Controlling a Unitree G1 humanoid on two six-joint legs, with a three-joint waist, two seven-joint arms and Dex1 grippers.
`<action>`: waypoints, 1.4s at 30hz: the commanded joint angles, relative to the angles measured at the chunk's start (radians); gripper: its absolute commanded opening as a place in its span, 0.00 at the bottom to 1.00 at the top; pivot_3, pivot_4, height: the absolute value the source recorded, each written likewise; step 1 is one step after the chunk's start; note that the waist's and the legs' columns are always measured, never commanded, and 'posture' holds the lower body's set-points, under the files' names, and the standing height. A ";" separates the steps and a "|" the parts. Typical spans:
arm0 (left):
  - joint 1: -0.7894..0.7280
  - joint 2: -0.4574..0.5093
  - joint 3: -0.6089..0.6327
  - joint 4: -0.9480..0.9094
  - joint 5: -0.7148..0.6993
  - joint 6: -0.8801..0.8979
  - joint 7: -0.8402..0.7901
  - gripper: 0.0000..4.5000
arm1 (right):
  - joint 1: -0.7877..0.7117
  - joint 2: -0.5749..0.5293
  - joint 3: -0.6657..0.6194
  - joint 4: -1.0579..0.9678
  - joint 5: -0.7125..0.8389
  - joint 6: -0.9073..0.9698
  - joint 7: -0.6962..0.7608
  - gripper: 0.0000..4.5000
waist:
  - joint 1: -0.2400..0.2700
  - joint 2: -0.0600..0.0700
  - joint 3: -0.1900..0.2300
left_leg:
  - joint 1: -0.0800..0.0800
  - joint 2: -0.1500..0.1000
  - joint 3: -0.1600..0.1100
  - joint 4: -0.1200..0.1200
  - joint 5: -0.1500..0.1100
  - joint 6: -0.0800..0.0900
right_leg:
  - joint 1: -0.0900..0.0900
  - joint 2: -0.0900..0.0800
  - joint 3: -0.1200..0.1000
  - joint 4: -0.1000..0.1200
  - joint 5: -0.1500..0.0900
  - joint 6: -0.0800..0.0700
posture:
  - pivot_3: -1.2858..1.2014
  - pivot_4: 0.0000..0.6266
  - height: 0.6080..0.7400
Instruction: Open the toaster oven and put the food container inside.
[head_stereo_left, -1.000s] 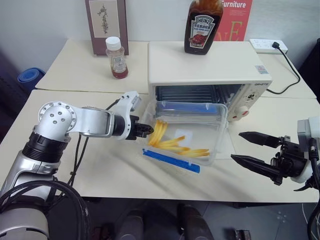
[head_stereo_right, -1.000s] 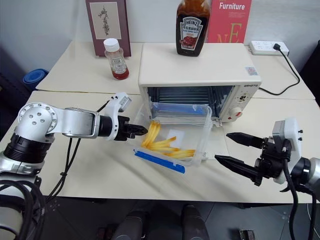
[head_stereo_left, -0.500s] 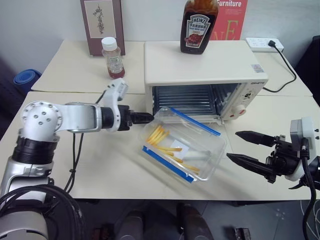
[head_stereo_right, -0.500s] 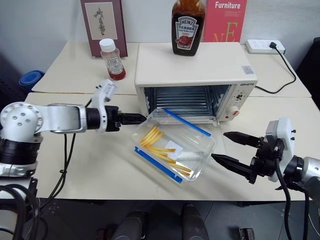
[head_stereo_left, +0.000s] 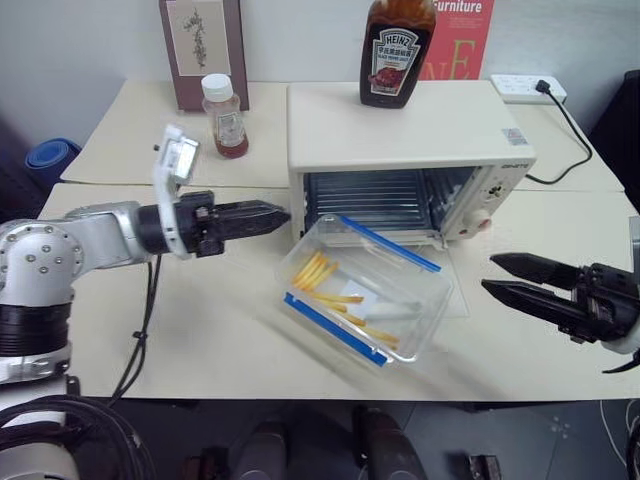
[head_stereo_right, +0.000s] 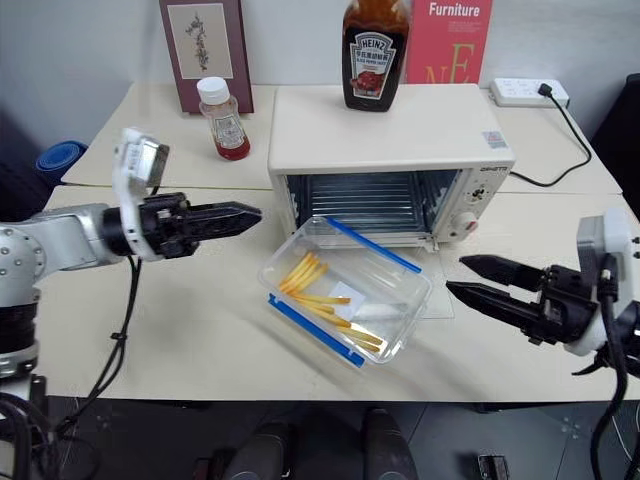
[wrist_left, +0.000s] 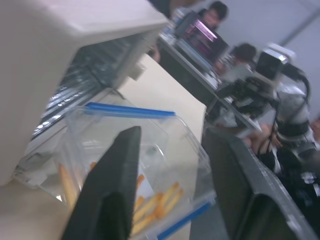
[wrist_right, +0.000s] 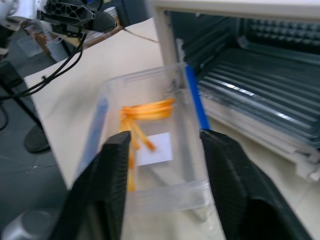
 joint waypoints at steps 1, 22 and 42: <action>-0.033 0.050 -0.101 0.005 0.178 -0.092 -0.262 0.19 | 0.078 -0.013 -0.050 -0.142 0.152 0.031 0.000 0.21 | -0.002 0.000 0.000 | 0.000 0.000 0.000 0.000 0.000 0.000 | 0.000 0.000 0.000 0.000 0.000 0.000 | 0.52 0.24 1.00; 0.062 0.248 -0.430 -0.061 0.689 -0.526 -0.797 0.01 | 0.101 0.138 0.651 -0.337 -0.243 -0.100 -0.077 0.01 | -0.010 -0.002 0.000 | 0.000 0.004 0.000 0.000 -0.002 0.004 | -0.001 0.002 0.000 -0.001 0.000 0.001 | 0.52 0.24 1.00; 0.044 -0.094 -0.263 -0.062 0.647 -0.329 -0.531 0.01 | 0.011 0.247 0.552 -0.111 -0.380 -0.231 -0.210 0.01 | -0.005 -0.003 -0.001 | 0.001 0.003 -0.001 0.003 -0.002 0.005 | 0.000 0.003 0.000 0.005 -0.001 0.001 | 0.52 0.24 1.00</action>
